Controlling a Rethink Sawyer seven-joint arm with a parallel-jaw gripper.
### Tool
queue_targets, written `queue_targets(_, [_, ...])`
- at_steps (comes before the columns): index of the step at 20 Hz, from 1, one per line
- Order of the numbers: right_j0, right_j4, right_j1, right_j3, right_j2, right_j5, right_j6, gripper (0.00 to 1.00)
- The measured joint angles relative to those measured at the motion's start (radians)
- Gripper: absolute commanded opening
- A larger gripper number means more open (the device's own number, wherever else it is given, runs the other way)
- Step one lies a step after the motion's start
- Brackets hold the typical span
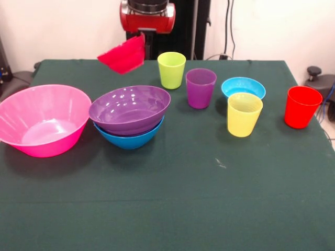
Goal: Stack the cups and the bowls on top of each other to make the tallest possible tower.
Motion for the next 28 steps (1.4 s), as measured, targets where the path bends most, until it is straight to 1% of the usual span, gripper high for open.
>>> queue_targets(1, [0.002,0.003,0.021,-0.024,0.0,0.0,0.0,0.0])
queue_targets(4, [0.002,0.004,0.037,-0.044,0.0,0.0,0.0,0.0])
queue_targets(9, [0.002,0.004,0.088,-0.107,0.0,0.002,0.0,0.0])
queue_targets(14, [0.002,0.005,0.115,-0.137,0.0,0.005,0.0,0.0])
queue_targets(15, [0.003,0.004,0.133,-0.155,0.0,0.005,0.0,0.0])
queue_targets(23, [0.012,0.004,0.193,-0.211,0.0,0.005,0.0,0.0])
queue_targets(28, [0.02,0.004,0.217,-0.23,0.0,0.005,0.0,0.0])
